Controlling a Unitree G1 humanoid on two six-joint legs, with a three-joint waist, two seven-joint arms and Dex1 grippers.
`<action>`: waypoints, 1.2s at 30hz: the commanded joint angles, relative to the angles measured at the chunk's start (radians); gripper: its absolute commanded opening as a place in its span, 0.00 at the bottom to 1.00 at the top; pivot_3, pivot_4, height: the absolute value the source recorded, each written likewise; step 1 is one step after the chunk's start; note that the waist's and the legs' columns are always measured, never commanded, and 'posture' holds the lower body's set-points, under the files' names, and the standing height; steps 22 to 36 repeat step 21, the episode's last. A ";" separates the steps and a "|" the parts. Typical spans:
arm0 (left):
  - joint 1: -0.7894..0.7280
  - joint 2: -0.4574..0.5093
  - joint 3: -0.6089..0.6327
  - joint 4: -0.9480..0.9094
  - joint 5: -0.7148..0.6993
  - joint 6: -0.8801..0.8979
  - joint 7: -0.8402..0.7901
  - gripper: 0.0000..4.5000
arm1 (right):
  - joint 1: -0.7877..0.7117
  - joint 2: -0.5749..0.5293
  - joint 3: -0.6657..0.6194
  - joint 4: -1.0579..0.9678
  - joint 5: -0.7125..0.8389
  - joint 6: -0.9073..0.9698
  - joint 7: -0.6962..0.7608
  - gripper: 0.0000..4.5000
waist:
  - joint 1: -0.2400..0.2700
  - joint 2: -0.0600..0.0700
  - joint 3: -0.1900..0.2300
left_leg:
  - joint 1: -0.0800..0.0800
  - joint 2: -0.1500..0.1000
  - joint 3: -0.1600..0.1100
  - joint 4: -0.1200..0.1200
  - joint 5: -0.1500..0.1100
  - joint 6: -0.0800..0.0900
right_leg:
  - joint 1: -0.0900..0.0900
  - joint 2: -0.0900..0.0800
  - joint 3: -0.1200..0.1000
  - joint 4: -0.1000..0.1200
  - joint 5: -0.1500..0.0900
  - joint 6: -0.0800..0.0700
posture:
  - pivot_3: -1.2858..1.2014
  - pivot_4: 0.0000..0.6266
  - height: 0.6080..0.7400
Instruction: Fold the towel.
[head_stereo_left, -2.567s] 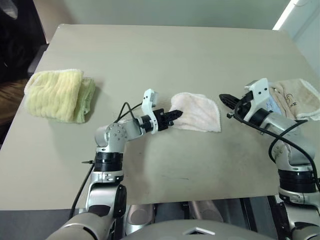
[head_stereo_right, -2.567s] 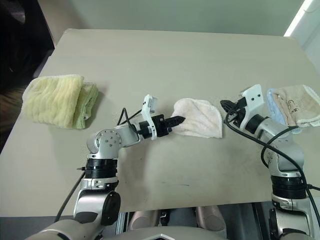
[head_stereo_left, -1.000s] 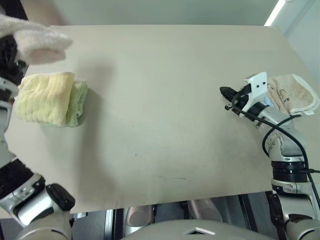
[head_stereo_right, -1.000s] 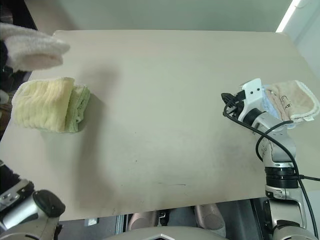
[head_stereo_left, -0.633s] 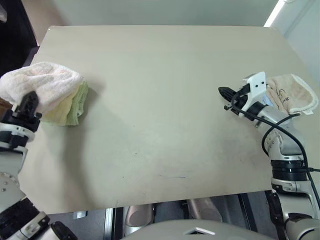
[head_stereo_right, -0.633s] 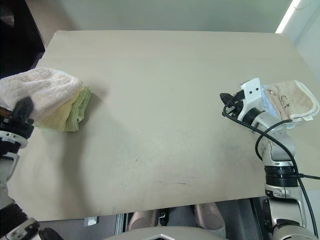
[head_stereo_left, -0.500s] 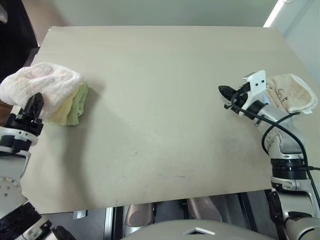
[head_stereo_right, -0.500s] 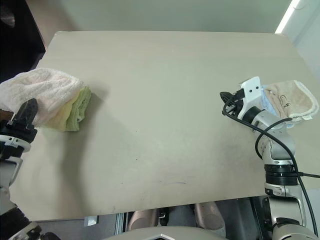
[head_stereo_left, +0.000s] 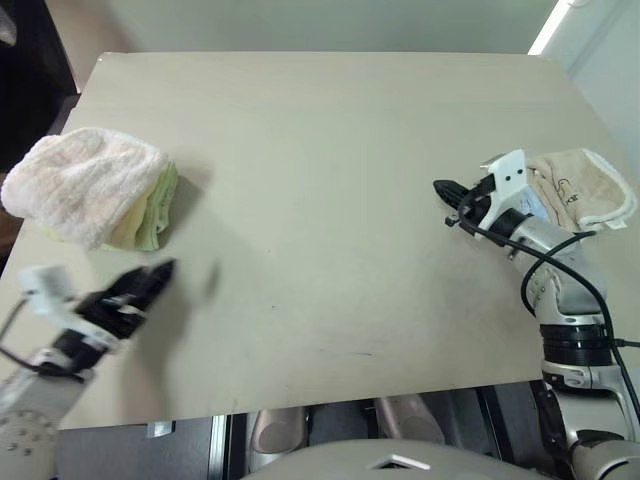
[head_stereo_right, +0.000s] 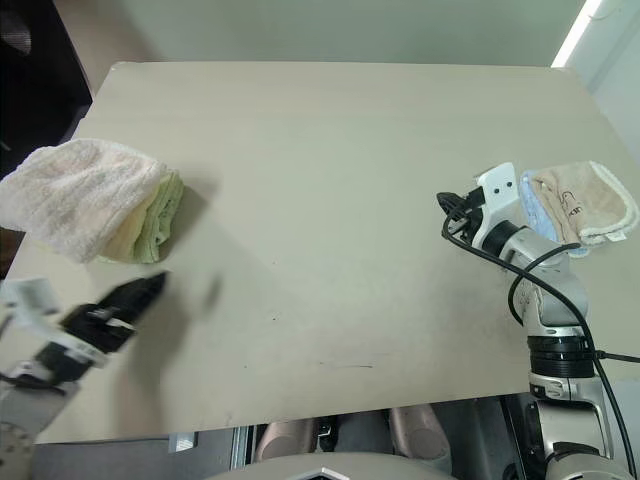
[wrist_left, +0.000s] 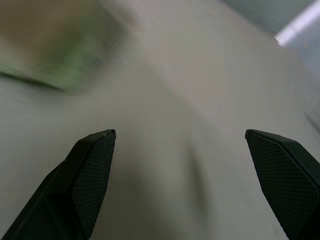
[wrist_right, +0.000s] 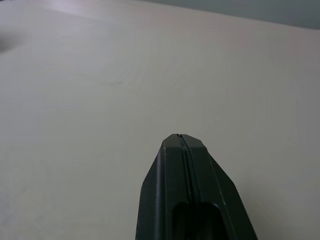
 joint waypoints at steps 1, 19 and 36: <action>-0.133 -0.009 -0.150 -0.031 0.141 -0.092 0.018 0.99 | 0.024 -0.016 0.010 -0.058 -0.017 -0.018 0.014 0.00 | 0.007 0.000 0.000 | 0.000 0.000 0.000 0.000 0.000 0.000 | 0.001 0.000 0.000 0.000 0.000 0.000 | 0.52 0.24 1.00; -0.564 -0.069 -0.473 0.351 0.653 -0.403 0.030 0.99 | 0.169 0.017 -0.012 -0.183 -0.017 -0.011 -0.056 0.00 | -0.003 0.000 0.000 | -0.001 0.000 0.000 -0.003 0.002 0.001 | 0.002 0.000 0.000 0.000 0.001 0.005 | 0.52 0.24 1.00; -0.574 -0.069 -0.475 0.360 0.664 -0.403 0.024 0.99 | 0.178 0.020 -0.013 -0.188 -0.016 -0.012 -0.060 0.00 | -0.002 0.000 0.000 | -0.001 0.000 0.000 -0.002 0.001 0.001 | 0.002 0.000 0.000 0.000 0.001 0.004 | 0.52 0.24 1.00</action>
